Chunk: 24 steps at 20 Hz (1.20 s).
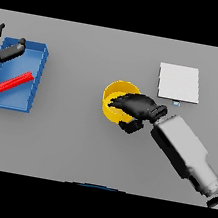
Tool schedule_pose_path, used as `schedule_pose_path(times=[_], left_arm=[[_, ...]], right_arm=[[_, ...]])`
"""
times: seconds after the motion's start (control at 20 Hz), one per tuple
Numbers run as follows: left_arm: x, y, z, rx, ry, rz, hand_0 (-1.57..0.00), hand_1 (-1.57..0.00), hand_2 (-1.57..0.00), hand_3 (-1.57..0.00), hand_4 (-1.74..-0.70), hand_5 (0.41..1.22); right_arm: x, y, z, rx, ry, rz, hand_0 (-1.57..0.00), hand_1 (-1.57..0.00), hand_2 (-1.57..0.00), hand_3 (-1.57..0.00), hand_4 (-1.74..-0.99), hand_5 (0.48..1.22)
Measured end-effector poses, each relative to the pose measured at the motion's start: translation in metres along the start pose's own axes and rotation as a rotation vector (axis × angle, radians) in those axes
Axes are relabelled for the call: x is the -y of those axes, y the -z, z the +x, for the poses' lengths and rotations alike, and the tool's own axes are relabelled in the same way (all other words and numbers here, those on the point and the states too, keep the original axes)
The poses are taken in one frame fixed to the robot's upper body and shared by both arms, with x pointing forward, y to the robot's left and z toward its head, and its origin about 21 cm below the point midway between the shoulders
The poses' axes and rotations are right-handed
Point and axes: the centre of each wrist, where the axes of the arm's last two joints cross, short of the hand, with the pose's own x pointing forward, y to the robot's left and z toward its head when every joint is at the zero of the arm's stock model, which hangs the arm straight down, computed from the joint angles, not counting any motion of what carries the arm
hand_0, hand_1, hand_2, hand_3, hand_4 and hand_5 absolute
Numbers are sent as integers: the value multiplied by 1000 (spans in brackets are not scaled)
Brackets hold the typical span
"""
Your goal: Pick up the red beaker and tilt it to pour out 1 green nut into yellow bowl. Pick up the yellow bowl and place it on the metallic measuring scale.
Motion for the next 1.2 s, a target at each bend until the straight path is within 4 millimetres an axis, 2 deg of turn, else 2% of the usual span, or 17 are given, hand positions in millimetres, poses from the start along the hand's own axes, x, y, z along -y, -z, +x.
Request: schedule_pose_path(times=[0.05, 0.1, 0.15, 0.2, 0.25, 0.3, 0.4, 0.65, 0.8, 0.95, 1.1, 1.2], left_arm=[[2, -1, -1, 0, -3, -2, 1, 1, 1, 1, -793, 723], [2, -2, -4, -1, -1, 2, 1, 1, 1, 1, -795, 725], [3, -3, -4, 5, -10, -2, 1, 1, 1, 1, -796, 726], [5, -4, -2, 3, -12, 1, 1, 1, 1, 1, -800, 727], [2, -5, -1, 2, -17, 7, 1, 1, 1, 1, -799, 728], [4, -4, 1, -6, -12, 8, 1, 1, 1, 1, -799, 727], [1, -4, 1, 1, -11, 11, 1, 1, 1, 1, -800, 726], [1, -5, -1, -3, -14, 3, 1, 1, 1, 1, -805, 725], [2, -7, 2, 10, -1, 0, 1, 1, 1, 1, -801, 724], [3, -7, -2, 1, -1, 4, 1, 1, 1, 1, -798, 721], [1, -6, 3, 1, -5, 4, 1, 1, 1, 1, -799, 720], [-2, -5, 3, -1, -6, 6, 1, 1, 1, 1, -803, 723]], right_arm=[[4, -1, 0, 10, -12, 1, -508, -437, -388, -359, -1425, 964], [-1, 1, 2, 11, -14, 9, -721, -664, -624, -472, -1488, 1016], [-1, 0, -1, 30, -1, 10, -891, -846, -814, -594, -1534, 1057], [1, 0, 1, 29, 4, 28, -1027, -991, -965, -691, -1571, 1090], [0, -4, -1, 42, 6, 46, -1136, -1107, -1086, -867, -1604, 1116], [3, -4, 2, 32, 7, 65, -1223, -1200, -1183, -932, -1628, 1137], [3, -3, -1, 44, 17, 70, -1348, -1333, -1283, -1092, -1667, 1167], [5, -8, -2, 51, 26, 60, -1498, -1493, -1453, -1181, -1717, 1203], [15, -19, -3, 21, 18, 37, -1534, -1531, -1490, -1192, -1729, 1212], [36, -33, -3, 26, 8, 7, -1552, -1551, -1506, -1377, -1731, 1216], [59, -53, -1, 0, -11, -17, -1561, -1561, -1538, -1335, -1726, 1219], [67, -62, -1, -47, -31, -32, -1565, -1564, -1550, -1286, -1723, 1219]])
